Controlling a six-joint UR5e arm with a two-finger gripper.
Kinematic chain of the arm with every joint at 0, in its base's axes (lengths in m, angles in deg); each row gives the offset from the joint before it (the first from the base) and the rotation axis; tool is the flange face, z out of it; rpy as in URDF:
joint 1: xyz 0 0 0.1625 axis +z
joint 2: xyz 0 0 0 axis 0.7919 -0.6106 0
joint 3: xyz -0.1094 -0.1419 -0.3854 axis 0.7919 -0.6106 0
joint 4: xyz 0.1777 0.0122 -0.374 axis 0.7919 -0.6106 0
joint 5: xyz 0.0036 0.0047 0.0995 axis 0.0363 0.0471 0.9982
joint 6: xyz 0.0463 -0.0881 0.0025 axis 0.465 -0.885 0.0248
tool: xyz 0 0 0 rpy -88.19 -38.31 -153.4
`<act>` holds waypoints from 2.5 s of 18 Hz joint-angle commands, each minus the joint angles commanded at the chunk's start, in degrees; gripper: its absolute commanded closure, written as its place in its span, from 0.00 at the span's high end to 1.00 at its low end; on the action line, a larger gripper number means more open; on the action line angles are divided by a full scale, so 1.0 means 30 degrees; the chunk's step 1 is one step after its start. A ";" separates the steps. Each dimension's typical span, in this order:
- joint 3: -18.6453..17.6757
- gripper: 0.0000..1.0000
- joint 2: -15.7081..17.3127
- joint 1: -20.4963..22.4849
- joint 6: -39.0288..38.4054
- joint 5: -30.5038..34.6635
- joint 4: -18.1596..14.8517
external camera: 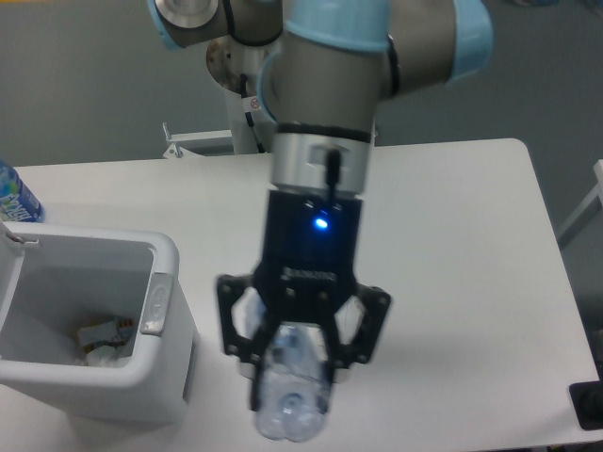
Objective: Place the trash in the trash can
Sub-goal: 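Carry the bottle over the white bin and release it, then move the open gripper back over the white paper packet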
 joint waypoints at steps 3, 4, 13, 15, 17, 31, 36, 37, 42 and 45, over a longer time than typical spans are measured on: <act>-0.0087 0.59 0.0146 -0.1141 -0.0616 -0.0059 0.0000; -0.0146 0.59 0.0177 -0.1376 -0.0762 -0.0059 0.0000; -0.2312 0.62 0.0206 -0.4276 -0.0764 -0.0059 0.0029; -0.2636 0.68 0.0206 -0.4484 -0.0734 -0.0059 0.0029; -0.2841 0.77 0.0235 -0.4804 -0.0734 -0.0059 0.0029; -0.3867 1.00 0.1730 -0.1616 -0.1085 0.0029 0.0000; -0.4130 1.00 0.1847 0.0083 -0.1029 0.0175 -0.0176; -0.4218 1.00 0.1847 0.0492 -0.0911 0.0175 -0.0234; -0.5593 1.00 0.1876 0.1813 0.2010 0.0175 -0.0264; -0.6063 1.00 0.1730 0.2107 0.4475 0.0437 -0.0730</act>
